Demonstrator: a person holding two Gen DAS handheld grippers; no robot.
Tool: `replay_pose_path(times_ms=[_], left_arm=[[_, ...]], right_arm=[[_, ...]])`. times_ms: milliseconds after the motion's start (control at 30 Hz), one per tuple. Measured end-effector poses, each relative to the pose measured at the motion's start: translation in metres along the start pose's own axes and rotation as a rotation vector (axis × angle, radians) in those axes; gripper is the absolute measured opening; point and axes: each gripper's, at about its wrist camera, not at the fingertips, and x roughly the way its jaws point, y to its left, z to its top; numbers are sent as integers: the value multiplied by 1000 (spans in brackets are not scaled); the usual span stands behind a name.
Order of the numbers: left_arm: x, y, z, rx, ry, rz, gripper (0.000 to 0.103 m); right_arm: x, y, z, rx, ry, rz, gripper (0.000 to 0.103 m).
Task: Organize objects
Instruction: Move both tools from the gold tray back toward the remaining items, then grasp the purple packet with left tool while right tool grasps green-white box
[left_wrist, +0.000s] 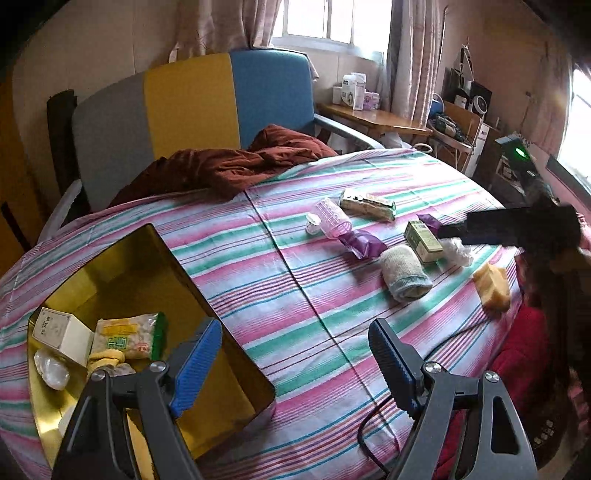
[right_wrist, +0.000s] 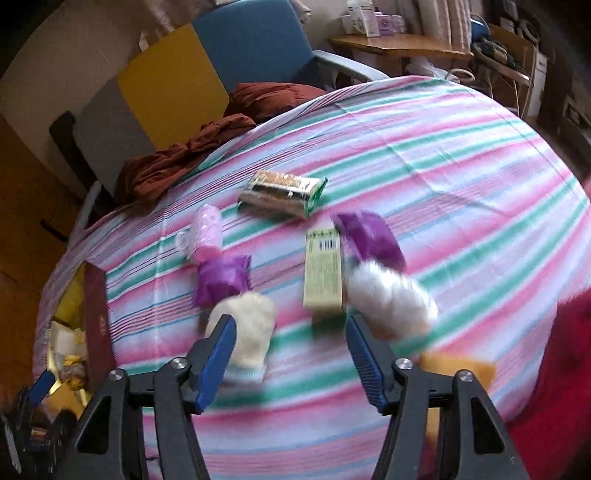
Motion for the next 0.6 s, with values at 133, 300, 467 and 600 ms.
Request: replay_pose_path(times_ms=[133,300,467,600], left_arm=[[5,2,1,-11,11,1,82],[14,8,6,-35,26,3,82],[25,9,14,-45,35,-3,82],[37,7,22,-70,52,-25,82]], right_arm=[[28,3,22,-40,38,-63,55],[63,1,28,-77,121,-114,46],[78,0,22,-109,149,-152,33],[75,4,20,-136,143,-108,31]])
